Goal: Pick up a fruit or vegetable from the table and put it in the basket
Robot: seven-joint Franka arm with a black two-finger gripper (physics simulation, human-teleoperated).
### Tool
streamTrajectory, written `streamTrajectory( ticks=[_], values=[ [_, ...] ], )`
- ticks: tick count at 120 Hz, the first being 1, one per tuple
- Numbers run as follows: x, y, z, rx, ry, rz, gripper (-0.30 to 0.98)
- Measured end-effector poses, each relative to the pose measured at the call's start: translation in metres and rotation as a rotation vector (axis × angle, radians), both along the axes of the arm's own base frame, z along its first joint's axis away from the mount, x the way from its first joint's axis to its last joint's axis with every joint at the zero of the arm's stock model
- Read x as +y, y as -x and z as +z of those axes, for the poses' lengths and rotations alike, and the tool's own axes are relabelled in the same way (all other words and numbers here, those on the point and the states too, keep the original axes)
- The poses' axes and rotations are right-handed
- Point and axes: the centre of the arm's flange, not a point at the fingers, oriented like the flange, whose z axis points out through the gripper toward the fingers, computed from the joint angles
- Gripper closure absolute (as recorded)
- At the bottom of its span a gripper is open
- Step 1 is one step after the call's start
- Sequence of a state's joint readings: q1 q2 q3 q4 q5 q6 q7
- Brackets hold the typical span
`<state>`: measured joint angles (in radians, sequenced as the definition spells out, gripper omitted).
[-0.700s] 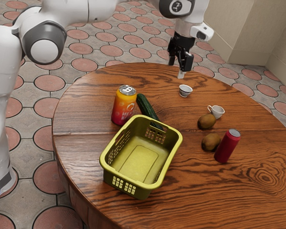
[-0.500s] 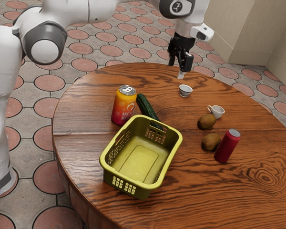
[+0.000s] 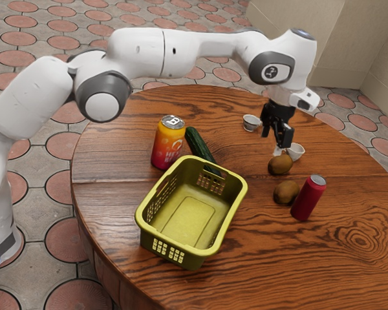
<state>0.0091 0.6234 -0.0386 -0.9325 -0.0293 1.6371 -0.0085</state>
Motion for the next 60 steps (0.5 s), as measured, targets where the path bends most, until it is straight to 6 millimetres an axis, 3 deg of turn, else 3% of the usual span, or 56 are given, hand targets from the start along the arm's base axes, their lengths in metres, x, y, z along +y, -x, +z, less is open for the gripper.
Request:
streamTrajectory(
  ticks=[12,34,60],
  values=[
    [0.002,-0.014,-0.004,-0.053,0.001,0.015,0.0],
    [0.017,-0.033,-0.03,-0.098,-0.01,0.05,0.0],
    [0.029,-0.042,-0.033,-0.154,-0.031,0.069,0.0]
  ],
)
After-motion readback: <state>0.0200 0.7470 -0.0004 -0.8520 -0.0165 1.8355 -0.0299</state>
